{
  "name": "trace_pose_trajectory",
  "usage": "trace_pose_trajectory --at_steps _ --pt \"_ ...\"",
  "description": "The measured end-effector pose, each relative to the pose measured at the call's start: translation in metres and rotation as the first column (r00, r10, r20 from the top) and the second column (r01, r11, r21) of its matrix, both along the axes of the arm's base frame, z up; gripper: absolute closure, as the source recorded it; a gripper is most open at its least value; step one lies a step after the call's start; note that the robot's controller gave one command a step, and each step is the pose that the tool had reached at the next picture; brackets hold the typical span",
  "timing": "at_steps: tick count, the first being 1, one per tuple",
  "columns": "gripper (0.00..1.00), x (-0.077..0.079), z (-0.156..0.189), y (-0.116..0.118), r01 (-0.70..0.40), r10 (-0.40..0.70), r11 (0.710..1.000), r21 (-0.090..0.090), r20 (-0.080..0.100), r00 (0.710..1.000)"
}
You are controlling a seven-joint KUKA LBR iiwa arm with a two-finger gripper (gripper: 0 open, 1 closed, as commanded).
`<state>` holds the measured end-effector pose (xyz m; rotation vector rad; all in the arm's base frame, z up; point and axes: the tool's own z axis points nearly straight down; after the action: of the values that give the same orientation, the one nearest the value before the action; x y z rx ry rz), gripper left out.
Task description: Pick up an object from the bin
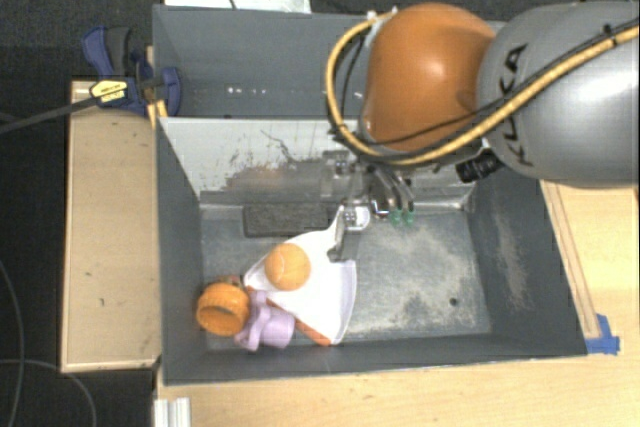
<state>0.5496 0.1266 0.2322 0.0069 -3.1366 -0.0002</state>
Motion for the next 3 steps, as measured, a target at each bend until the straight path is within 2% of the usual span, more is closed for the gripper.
trace_pose_trajectory --at_steps 1,2,3 --pt "0.0 0.001 0.005 -0.001 0.004 -0.004 1.0 0.001 0.008 1.0" --pt "0.0 0.014 -0.048 0.028 -0.324 0.324 0.946 -0.001 0.014 0.946" --pt "0.0 0.019 -0.073 0.03 -0.521 0.521 0.853 0.0 0.007 0.853"
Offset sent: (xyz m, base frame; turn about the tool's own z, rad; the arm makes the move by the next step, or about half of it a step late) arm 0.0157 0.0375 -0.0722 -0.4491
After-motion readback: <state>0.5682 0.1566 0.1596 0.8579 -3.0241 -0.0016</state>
